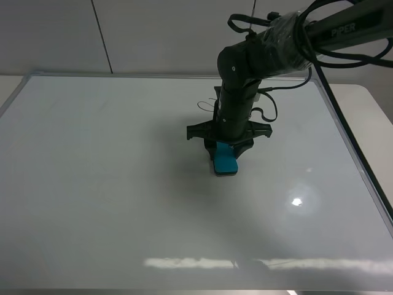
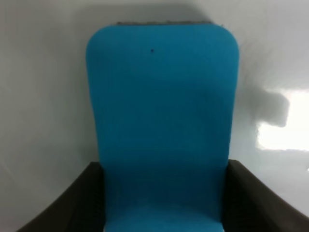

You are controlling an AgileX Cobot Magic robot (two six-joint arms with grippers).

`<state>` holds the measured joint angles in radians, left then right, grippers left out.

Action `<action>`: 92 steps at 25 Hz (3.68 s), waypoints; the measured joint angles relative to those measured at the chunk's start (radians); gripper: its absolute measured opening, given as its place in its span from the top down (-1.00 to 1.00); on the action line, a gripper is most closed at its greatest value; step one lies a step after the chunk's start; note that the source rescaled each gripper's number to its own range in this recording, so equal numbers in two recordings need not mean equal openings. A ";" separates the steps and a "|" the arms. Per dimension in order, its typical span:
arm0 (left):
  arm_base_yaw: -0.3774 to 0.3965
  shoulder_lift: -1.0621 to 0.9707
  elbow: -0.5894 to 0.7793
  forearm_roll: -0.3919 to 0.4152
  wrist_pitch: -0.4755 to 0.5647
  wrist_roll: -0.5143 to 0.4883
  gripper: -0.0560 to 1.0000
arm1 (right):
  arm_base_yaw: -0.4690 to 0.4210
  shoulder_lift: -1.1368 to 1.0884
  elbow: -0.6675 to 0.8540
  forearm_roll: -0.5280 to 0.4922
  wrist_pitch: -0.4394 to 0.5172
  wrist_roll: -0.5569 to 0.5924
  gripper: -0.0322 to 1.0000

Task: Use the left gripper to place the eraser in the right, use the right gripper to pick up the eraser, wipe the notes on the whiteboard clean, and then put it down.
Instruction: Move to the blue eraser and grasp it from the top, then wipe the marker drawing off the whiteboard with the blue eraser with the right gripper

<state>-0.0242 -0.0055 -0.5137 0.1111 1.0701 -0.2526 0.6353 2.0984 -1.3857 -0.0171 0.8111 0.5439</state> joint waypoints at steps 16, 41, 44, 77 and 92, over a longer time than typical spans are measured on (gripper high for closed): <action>0.000 0.000 0.000 0.001 0.000 0.000 -1.00 | -0.007 0.000 -0.098 -0.033 0.027 -0.018 0.88; 0.000 0.000 0.000 0.001 0.000 0.000 -1.00 | -0.060 0.369 -0.827 0.030 0.250 -0.171 0.88; 0.000 0.000 0.000 0.001 0.000 0.000 -1.00 | -0.052 0.398 -0.864 0.030 0.259 -0.163 0.88; 0.000 0.000 0.000 0.001 0.000 0.000 -1.00 | -0.148 0.455 -0.885 -0.007 0.362 -0.186 0.89; 0.000 0.000 0.000 0.001 0.000 0.000 -1.00 | -0.262 0.452 -0.887 -0.090 0.388 -0.245 0.89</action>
<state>-0.0242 -0.0055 -0.5137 0.1119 1.0701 -0.2526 0.3736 2.5507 -2.2724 -0.1076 1.1990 0.2988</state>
